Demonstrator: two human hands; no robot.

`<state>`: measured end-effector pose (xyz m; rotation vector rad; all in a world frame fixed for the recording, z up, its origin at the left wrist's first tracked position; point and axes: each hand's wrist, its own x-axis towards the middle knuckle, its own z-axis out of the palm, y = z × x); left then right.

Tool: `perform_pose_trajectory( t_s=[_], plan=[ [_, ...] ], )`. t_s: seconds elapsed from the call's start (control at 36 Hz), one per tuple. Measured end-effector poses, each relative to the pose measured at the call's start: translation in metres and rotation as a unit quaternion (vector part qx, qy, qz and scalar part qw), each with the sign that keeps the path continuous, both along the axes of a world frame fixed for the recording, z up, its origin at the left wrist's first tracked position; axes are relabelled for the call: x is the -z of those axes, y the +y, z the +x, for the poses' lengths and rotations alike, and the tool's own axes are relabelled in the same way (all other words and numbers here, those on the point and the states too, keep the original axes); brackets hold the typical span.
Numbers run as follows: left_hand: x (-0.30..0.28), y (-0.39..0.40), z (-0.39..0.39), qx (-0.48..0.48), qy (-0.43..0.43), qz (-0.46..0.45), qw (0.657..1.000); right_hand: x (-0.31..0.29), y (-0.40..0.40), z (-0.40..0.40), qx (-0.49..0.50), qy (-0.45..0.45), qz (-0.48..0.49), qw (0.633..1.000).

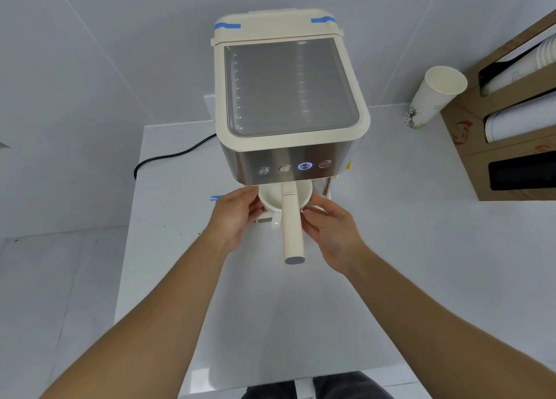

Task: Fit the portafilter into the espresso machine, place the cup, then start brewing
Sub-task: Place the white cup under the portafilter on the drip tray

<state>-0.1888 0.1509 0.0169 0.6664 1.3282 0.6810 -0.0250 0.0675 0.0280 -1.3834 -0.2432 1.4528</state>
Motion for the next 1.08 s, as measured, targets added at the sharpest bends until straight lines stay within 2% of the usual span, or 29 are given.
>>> perform_pose_trajectory(
  t_s=[0.22,0.44,0.56,0.72,0.92,1.08],
  plan=[
    [-0.002,-0.004,0.004,-0.054,-0.032,-0.026,0.998,0.004,0.001,-0.001,0.008,0.011,0.006,1.0],
    [0.005,-0.03,0.002,-0.062,-0.034,-0.053,0.996,0.007,0.001,-0.001,0.007,0.01,0.004,1.0],
    [0.011,-0.053,0.007,-0.07,-0.061,-0.086,0.992,0.007,0.001,-0.002,0.008,0.012,-0.001,1.0],
    [0.013,-0.065,0.017,-0.123,-0.05,-0.085,0.987,0.006,0.001,-0.002,0.011,0.016,-0.009,1.0],
    [0.012,-0.054,0.013,-0.121,-0.029,-0.065,0.99,-0.001,0.004,0.0,0.028,0.06,-0.015,0.998],
    [0.013,-0.046,0.011,-0.107,-0.022,-0.051,0.993,-0.008,0.005,-0.002,0.018,0.064,-0.02,0.998]
  ],
)
